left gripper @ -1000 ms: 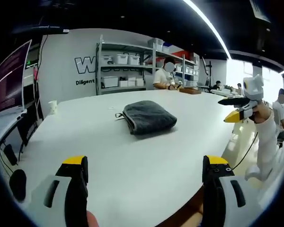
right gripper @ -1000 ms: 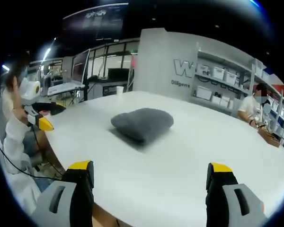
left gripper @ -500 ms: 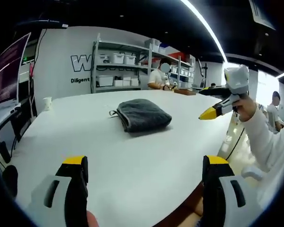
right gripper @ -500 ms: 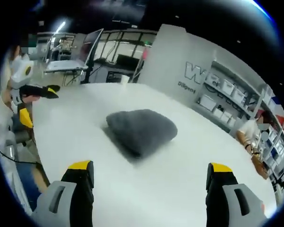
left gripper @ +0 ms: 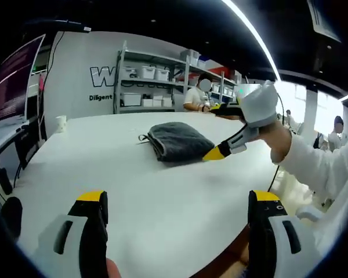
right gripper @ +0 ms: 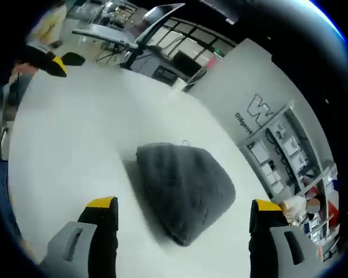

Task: Open the folded towel by lifting each exposed corner and separating the folded layers until the towel lies flat within the target outline without major curled edges

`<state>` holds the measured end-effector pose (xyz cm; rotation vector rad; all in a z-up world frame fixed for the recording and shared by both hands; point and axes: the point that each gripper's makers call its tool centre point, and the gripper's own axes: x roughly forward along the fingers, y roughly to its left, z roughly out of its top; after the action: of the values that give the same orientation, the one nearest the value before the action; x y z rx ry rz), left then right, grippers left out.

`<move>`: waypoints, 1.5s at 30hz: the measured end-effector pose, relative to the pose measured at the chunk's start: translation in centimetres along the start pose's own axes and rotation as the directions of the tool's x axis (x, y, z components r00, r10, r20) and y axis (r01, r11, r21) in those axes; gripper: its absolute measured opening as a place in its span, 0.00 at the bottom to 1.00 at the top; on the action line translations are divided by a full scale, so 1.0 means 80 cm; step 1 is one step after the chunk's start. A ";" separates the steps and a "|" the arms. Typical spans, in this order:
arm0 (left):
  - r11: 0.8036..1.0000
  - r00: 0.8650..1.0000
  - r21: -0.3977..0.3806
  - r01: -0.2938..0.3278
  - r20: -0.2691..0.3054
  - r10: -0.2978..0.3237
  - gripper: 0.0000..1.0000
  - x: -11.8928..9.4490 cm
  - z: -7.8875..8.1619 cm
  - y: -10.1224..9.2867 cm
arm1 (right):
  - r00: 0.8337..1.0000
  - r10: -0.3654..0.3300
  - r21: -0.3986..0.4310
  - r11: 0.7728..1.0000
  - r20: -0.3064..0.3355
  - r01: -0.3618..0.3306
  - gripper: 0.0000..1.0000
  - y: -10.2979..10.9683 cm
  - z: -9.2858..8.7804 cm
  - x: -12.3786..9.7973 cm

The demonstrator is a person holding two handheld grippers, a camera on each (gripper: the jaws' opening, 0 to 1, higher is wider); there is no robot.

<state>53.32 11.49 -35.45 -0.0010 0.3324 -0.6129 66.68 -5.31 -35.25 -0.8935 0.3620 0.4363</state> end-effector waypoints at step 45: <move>0.999 1.000 -0.053 -0.005 0.026 0.007 1.00 -0.011 -0.006 0.018 | 0.966 0.054 0.207 0.972 0.253 -0.109 0.01 0.003 0.053 0.045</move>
<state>53.35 13.22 -35.75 -0.0593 0.3228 -0.5974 70.16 -0.98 -34.64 -0.6020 0.2143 0.5659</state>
